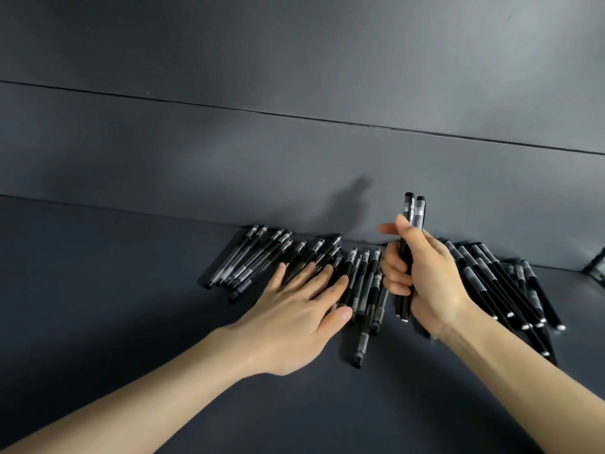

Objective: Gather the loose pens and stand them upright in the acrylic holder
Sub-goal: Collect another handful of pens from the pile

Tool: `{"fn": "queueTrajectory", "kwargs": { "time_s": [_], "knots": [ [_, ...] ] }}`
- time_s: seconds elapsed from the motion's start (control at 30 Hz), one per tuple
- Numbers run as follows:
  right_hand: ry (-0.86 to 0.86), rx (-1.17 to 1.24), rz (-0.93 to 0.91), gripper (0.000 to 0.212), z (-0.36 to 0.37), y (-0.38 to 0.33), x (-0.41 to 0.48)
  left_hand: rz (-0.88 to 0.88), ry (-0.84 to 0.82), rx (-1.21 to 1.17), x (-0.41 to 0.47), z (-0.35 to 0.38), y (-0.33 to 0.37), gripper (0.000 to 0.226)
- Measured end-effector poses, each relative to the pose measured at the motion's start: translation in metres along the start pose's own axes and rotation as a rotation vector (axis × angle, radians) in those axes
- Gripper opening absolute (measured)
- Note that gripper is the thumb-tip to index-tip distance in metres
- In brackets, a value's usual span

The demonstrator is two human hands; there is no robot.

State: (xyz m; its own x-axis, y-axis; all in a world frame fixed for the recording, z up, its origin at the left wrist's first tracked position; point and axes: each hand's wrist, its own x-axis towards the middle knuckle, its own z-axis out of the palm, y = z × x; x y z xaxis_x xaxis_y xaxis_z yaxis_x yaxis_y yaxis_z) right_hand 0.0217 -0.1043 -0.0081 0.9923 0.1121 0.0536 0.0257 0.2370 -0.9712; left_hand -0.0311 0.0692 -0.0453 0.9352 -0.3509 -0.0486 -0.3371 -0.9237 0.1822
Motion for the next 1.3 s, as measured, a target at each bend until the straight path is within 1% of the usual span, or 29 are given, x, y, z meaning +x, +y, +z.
{"fn": "queueTrajectory", "kwargs": {
  "time_s": [0.13, 0.2, 0.27, 0.33, 0.37, 0.43, 0.5, 0.53, 0.67, 0.87, 1.03, 1.17, 1.23, 1.3],
  "knots": [
    [0.007, -0.027, -0.032, 0.026, -0.002, 0.001, -0.001, -0.044, 0.093, 0.013, 0.001, -0.003, -0.005, 0.056],
    [0.015, -0.056, -0.050, 0.026, -0.003, 0.000, 0.000, -0.003, 0.083, -0.017, 0.001, -0.002, -0.003, 0.055],
    [0.025, -0.077, -0.074, 0.025, -0.006, -0.005, 0.001, 0.054, 0.038, -0.011, 0.001, 0.000, 0.002, 0.056],
    [0.029, -0.090, -0.089, 0.025, -0.012, -0.012, 0.000, 0.062, 0.023, -0.015, 0.005, 0.000, 0.006, 0.058],
    [0.034, -0.091, -0.092, 0.025, -0.017, -0.015, -0.002, 0.050, 0.039, -0.037, 0.008, -0.002, 0.009, 0.057],
    [0.043, -0.090, -0.091, 0.025, -0.028, -0.020, -0.005, 0.026, 0.127, -0.062, 0.013, -0.006, 0.016, 0.055],
    [0.055, -0.085, -0.081, 0.025, -0.041, -0.024, -0.008, 0.038, 0.214, -0.047, 0.018, -0.009, 0.028, 0.052],
    [0.058, -0.083, -0.075, 0.025, -0.047, -0.025, -0.009, 0.049, 0.220, -0.045, 0.020, -0.009, 0.036, 0.051],
    [0.030, -0.073, -0.069, 0.026, -0.075, -0.033, -0.011, 0.050, 0.197, 0.000, 0.041, -0.003, 0.072, 0.058],
    [-0.039, -0.088, -0.031, 0.025, -0.118, -0.048, -0.013, -0.044, 0.210, 0.010, 0.084, 0.001, 0.119, 0.065],
    [-0.088, -0.087, 0.019, 0.023, -0.140, -0.044, -0.011, -0.118, 0.217, -0.085, 0.092, 0.000, 0.118, 0.065],
    [-0.122, -0.012, 0.063, 0.026, -0.148, -0.041, -0.012, -0.117, 0.271, -0.154, 0.081, -0.004, 0.107, 0.051],
    [-0.138, 0.016, 0.075, 0.029, -0.149, -0.040, -0.013, -0.114, 0.228, -0.181, 0.078, -0.009, 0.105, 0.050],
    [-0.147, 0.031, 0.081, 0.030, -0.148, -0.037, -0.013, -0.107, 0.177, -0.157, 0.077, -0.011, 0.105, 0.053]
  ]
}}
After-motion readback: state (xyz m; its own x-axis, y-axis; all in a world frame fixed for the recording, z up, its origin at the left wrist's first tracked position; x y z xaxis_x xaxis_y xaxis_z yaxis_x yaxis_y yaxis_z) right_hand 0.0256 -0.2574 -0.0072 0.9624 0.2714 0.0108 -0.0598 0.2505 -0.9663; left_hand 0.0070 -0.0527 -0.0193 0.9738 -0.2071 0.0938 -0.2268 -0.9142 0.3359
